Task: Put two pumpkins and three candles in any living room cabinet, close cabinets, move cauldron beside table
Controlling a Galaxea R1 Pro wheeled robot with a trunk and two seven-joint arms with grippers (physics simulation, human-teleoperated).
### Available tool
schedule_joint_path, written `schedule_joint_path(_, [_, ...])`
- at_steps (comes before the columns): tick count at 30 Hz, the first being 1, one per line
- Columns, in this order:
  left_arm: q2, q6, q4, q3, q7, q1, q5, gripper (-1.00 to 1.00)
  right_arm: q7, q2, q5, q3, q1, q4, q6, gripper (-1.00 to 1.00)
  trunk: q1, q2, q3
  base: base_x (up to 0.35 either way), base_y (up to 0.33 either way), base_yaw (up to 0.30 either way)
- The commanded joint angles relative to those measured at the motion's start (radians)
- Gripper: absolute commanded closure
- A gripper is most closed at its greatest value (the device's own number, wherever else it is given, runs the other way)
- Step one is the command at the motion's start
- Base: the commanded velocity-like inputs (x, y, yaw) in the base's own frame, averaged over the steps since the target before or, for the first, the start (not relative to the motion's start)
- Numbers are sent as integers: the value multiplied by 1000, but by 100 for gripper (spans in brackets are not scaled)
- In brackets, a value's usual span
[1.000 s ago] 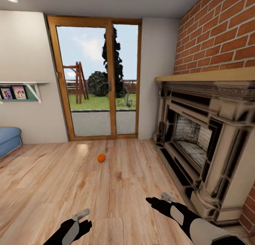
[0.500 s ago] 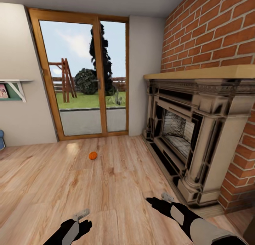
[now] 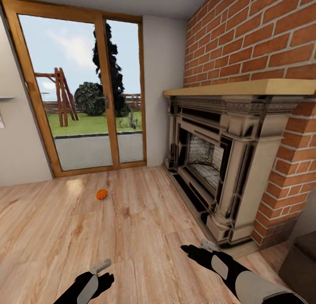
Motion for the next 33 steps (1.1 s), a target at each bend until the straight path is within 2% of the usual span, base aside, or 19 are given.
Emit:
schedule_joint_path(1, [1, 4, -3, -8, 9, 0, 10, -100, 1, 0, -9, 7, -1, 0, 3, -100, 0, -1, -2, 0, 0, -238])
schedule_joint_path(9, [3, 4, -3, -7, 9, 0, 11, -100, 1, 0, -9, 7, -1, 0, 3, -100, 0, -1, -9, 0, 0, -240])
schedule_joint_path(24, [7, 6, -11, -4, 11, 0, 13, -100, 1, 0, -9, 7, -1, -1, 3, -100, -58, 104, 26, 0, 0, -238])
schedule_joint_path(28, [7, 6, -13, -4, 11, 0, 13, -100, 1, 2, -9, 7, -1, -1, 2, -100, -73, 132, 37, -31, 0, -128])
schedule_joint_path(33, [9, 6, -13, -4, 11, 0, 13, -100, 1, 0, -9, 6, -1, -1, 2, -100, -92, 167, 52, -268, 0, -22])
